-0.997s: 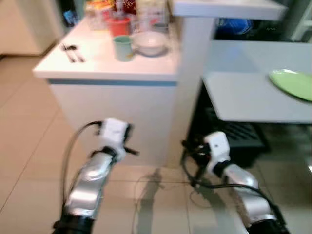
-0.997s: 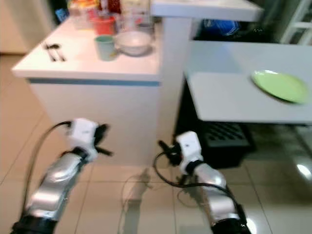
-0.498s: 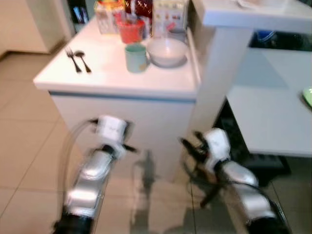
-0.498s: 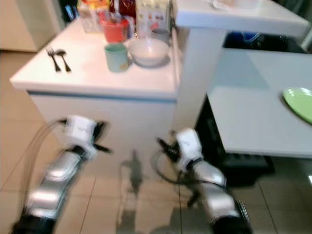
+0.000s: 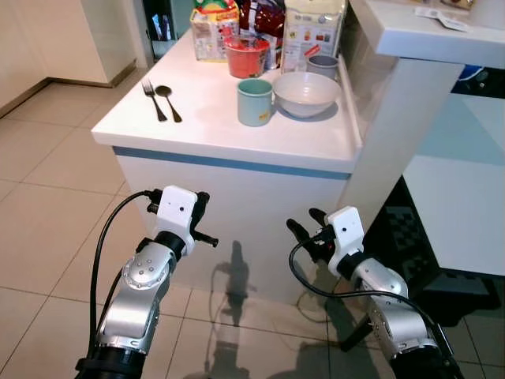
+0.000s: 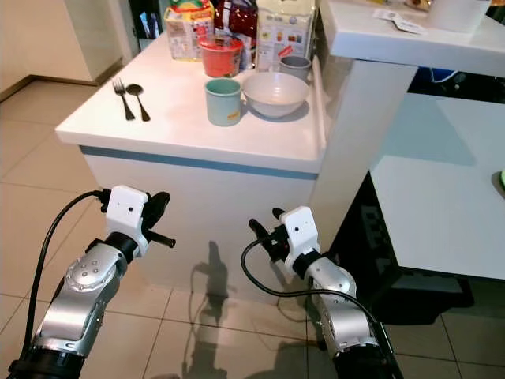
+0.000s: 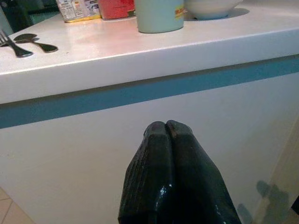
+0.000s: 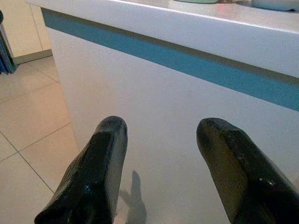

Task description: Setting the table

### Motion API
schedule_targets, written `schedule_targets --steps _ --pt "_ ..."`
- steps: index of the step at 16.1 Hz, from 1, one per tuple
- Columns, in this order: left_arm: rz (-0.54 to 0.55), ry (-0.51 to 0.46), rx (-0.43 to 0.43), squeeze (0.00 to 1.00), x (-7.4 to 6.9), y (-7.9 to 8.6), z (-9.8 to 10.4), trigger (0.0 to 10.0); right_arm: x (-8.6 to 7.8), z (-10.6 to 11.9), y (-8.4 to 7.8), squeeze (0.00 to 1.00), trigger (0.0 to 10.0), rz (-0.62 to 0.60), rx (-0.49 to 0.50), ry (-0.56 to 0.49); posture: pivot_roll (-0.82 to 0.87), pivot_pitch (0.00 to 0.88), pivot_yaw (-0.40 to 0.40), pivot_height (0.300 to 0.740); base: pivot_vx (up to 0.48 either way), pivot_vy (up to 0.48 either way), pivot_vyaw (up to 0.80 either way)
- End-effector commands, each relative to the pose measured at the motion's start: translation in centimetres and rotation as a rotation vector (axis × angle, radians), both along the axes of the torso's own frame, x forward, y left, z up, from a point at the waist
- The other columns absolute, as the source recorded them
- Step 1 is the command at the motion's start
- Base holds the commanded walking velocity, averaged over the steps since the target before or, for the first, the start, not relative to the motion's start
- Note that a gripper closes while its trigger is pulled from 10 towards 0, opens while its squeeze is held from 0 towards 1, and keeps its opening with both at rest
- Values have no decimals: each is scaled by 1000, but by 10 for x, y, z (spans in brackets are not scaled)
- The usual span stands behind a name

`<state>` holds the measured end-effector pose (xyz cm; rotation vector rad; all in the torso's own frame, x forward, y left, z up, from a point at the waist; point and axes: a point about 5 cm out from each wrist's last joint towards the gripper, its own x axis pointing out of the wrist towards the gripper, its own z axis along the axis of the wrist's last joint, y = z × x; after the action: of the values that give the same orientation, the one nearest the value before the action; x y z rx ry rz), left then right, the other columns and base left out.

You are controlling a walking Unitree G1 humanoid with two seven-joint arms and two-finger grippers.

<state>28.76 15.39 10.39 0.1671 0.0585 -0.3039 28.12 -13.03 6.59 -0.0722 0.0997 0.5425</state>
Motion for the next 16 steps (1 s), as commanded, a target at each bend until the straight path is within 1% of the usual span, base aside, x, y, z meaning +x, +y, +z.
schedule_targets --steps 1,2,4,5,7,9,11,14,16 --pt "-12 9 6 0 3 -2 2 10000 0 0 -4 0 10000 -1 -16 -12 108 0 -12 740 0 0 0" --pt "-20 14 -8 0 3 -3 2 10000 -1 -1 -3 0 10000 7 -5 -1 107 0 -10 740 0 480 0" --pt "-24 17 -6 0 3 -4 2 10000 -3 -3 -1 0 10000 20 27 37 105 0 -9 740 0 480 0" --pt "-28 21 1 0 2 -5 1 10000 -3 -4 -1 0 10000 12 45 52 106 0 -9 740 0 480 -744" --pt "-33 21 3 0 1 -5 0 10000 -4 -3 -1 0 10000 11 49 54 104 0 -8 740 0 471 -744" --pt "-43 18 11 0 0 -7 1 10000 -4 -4 -2 0 10000 9 60 63 102 0 -8 740 306 369 -744" --pt "-47 14 18 0 0 -7 1 10000 -4 -4 -2 0 10000 7 65 70 100 0 -8 740 480 0 -744" --pt "-49 0 31 0 0 -8 2 10000 -4 -5 -4 0 10000 -3 67 75 100 0 -8 740 0 0 -744" --pt "-51 -5 39 0 1 -9 3 10000 -3 -3 -5 0 10000 -13 62 55 99 0 -6 740 0 0 -609"
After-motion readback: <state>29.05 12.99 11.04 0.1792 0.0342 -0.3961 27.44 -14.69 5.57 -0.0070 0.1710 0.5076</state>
